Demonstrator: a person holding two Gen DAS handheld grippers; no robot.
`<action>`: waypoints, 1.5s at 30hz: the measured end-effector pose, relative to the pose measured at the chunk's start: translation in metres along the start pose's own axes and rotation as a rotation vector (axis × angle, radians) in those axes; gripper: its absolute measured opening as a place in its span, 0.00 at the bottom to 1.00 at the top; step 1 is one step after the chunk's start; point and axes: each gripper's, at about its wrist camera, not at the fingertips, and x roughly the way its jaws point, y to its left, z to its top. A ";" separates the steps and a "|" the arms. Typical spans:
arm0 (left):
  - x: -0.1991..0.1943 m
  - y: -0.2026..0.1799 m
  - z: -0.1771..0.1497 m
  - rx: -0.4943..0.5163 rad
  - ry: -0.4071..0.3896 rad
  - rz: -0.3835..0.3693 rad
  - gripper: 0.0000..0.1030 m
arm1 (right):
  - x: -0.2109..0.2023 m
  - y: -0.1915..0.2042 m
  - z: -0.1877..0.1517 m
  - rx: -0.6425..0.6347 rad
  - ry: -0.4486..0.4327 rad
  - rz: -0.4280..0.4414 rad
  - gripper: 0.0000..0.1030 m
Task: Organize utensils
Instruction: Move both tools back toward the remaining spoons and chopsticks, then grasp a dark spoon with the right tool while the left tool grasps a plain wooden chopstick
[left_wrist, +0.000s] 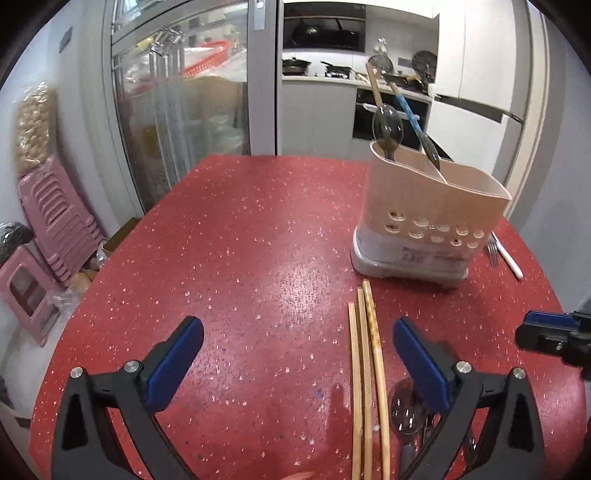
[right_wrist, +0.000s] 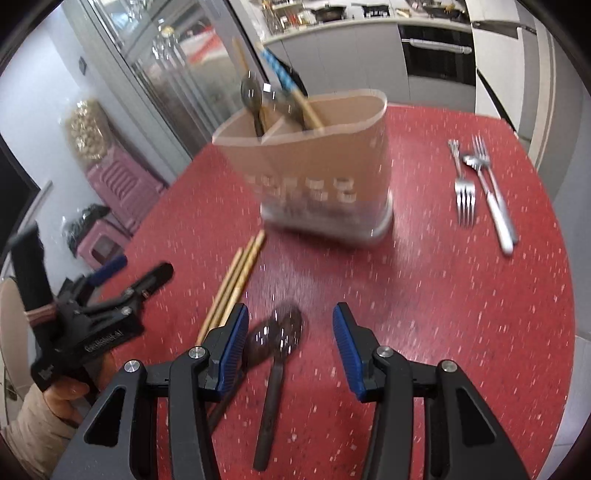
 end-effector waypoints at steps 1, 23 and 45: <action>0.000 0.000 -0.003 0.003 0.007 -0.001 1.00 | 0.003 0.001 -0.003 -0.002 0.018 -0.005 0.50; 0.045 0.003 -0.027 0.086 0.262 -0.076 1.00 | 0.065 0.028 -0.032 -0.036 0.258 -0.143 0.50; 0.098 -0.017 0.005 0.125 0.307 -0.069 1.00 | 0.090 0.067 -0.023 -0.186 0.270 -0.267 0.16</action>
